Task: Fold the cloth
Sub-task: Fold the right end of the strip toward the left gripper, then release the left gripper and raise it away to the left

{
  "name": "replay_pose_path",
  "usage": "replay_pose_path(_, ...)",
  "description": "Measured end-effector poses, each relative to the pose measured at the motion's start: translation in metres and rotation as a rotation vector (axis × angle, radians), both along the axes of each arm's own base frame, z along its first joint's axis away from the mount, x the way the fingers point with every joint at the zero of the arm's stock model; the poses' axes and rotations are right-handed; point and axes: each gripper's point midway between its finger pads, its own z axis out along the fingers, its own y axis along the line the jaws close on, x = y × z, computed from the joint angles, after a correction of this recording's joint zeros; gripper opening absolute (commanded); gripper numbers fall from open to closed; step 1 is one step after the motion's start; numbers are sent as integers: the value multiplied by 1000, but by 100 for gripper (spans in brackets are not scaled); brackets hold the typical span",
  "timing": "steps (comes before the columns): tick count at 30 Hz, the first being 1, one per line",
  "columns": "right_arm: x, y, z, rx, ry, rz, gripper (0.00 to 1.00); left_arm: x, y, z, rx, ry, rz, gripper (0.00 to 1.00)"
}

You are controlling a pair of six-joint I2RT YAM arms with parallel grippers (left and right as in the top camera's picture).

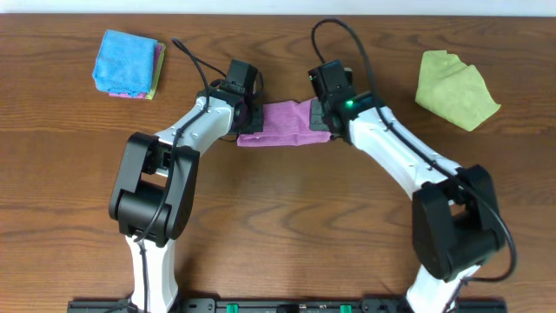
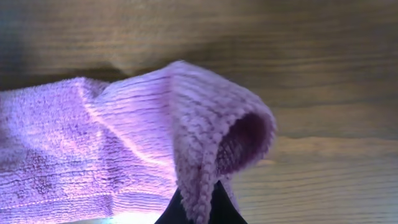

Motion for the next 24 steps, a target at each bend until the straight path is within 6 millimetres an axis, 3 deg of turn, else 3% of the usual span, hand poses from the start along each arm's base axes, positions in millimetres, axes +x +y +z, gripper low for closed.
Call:
replay_pose_path(5, -1, 20, -19, -3, 9, 41, 2, -1, -1, 0, -6, 3, -3, 6)
replay_pose_path(11, 2, 41, -20, 14, -26, 84, 2, -1, -2, 0, -10, 5, -4, 5)
replay_pose_path(24, 4, 46, -18, 27, -42, 97, 2, -3, 1, 3, -13, 26, 1, 5)
